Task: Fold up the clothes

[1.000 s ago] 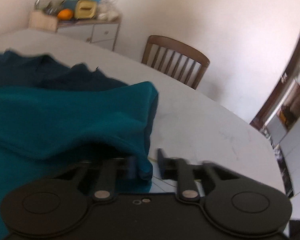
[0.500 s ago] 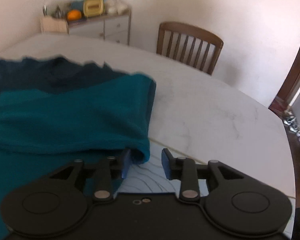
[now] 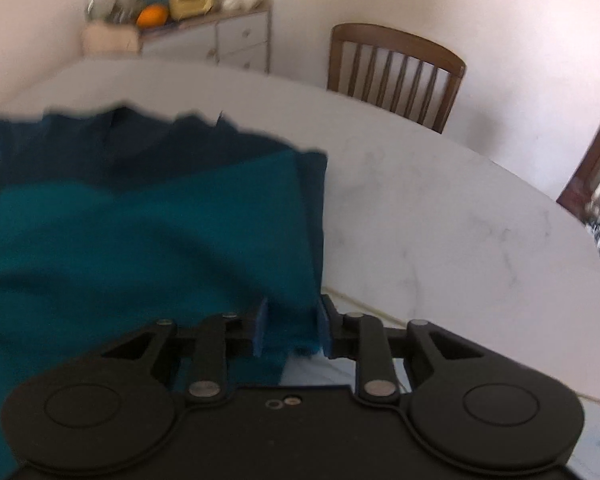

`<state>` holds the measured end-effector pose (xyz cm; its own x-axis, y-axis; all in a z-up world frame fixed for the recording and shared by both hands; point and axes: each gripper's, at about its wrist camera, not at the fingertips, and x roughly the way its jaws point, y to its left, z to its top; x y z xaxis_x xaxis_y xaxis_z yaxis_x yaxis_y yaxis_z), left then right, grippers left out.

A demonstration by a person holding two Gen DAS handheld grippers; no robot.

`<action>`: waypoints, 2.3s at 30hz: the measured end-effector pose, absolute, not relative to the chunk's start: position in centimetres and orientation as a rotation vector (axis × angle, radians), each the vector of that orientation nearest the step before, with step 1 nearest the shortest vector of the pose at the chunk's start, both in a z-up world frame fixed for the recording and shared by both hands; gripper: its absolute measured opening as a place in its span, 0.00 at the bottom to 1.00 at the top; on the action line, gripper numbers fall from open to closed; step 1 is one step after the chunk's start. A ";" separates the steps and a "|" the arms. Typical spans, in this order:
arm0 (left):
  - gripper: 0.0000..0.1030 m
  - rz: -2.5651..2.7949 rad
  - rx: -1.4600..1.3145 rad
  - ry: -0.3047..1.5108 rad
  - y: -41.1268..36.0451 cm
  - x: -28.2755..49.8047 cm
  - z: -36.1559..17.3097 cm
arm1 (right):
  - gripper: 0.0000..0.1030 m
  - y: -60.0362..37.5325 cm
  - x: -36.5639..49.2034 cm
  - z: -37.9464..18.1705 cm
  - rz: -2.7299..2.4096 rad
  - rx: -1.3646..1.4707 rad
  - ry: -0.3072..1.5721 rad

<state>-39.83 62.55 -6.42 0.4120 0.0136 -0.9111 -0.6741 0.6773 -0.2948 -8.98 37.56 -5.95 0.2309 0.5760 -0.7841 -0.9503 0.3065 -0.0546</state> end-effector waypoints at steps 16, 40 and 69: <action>0.63 0.577 -0.586 1.039 61.0 -42.8 -3.4 | 1.00 38.6 -14.6 -5.5 1.340 -0.672 0.703; 0.63 0.427 -0.420 0.985 57.3 -45.9 -3.6 | 1.00 45.7 -36.0 -3.3 1.819 -0.774 0.639; 0.63 0.049 -0.502 0.836 63.0 -46.5 -6.8 | 1.00 57.9 -37.3 -7.3 1.497 -0.713 1.075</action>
<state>-46.48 62.99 -6.83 0.6764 -0.1519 -0.7207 -0.2358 0.8824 -0.4072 -37.33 57.94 -7.31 -0.2132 0.4227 -0.8808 -0.9697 0.0183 0.2435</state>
